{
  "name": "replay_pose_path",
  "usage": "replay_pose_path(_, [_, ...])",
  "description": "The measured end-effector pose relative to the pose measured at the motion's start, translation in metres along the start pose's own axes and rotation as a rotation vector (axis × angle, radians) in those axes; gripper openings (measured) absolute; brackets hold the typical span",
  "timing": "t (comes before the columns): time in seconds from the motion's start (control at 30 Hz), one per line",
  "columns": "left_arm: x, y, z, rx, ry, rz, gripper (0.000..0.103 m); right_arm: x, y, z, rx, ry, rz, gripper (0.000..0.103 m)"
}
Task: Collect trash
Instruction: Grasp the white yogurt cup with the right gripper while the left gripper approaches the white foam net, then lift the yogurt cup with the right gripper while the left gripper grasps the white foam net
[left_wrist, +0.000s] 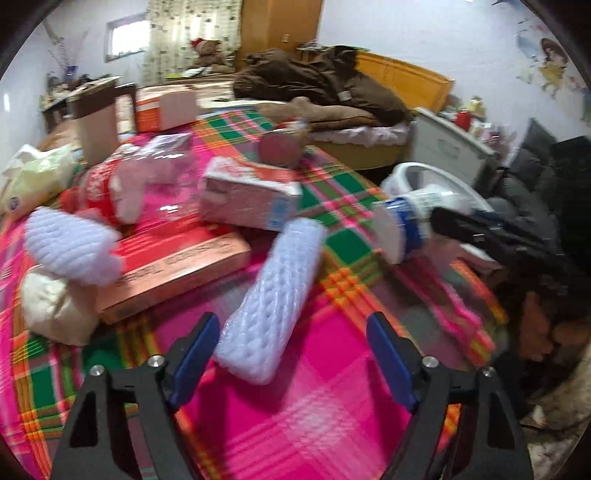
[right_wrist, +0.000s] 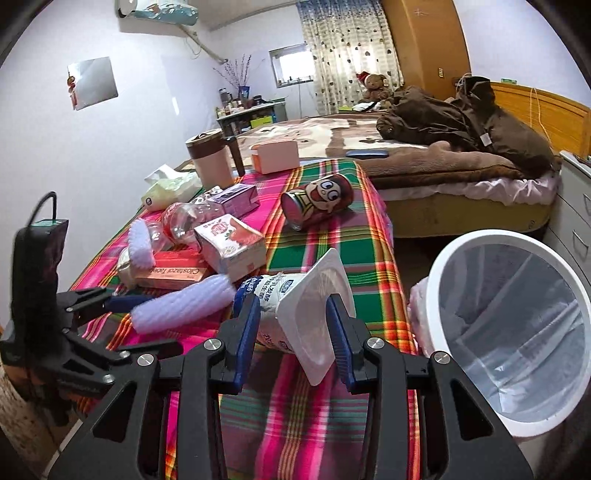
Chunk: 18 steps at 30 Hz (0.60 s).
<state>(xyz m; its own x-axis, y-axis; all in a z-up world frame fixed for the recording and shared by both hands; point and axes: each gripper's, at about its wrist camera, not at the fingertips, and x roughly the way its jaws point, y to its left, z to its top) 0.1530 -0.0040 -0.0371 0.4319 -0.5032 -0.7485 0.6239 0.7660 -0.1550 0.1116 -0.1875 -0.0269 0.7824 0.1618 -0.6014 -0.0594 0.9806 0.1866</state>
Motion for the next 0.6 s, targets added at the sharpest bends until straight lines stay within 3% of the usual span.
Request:
replay_pose_path(0.13, [0.002,0.002,0.012,0.002,-0.033,0.055,0.083,-0.003,-0.006,-0.001,0.007,-0.002,-0.002,0.038])
replay_pose_path(0.3, [0.026,0.002,0.017,0.011,0.028,0.087,0.082,-0.005,-0.01,-0.002,0.013,-0.005,-0.002,0.038])
replay_pose_path(0.5, [0.033,-0.007,0.014,0.012,0.036,0.123,0.061,-0.007,-0.012,-0.003,0.006,-0.008,-0.006,0.037])
replay_pose_path(0.57, [0.033,-0.008,0.014,0.005,0.033,0.129,0.043,-0.007,-0.013,-0.004,0.0,-0.008,-0.009,0.036])
replay_pose_path(0.6, [0.032,-0.008,0.014,-0.001,0.031,0.132,0.039,-0.007,-0.013,-0.004,-0.004,-0.006,-0.009,0.032])
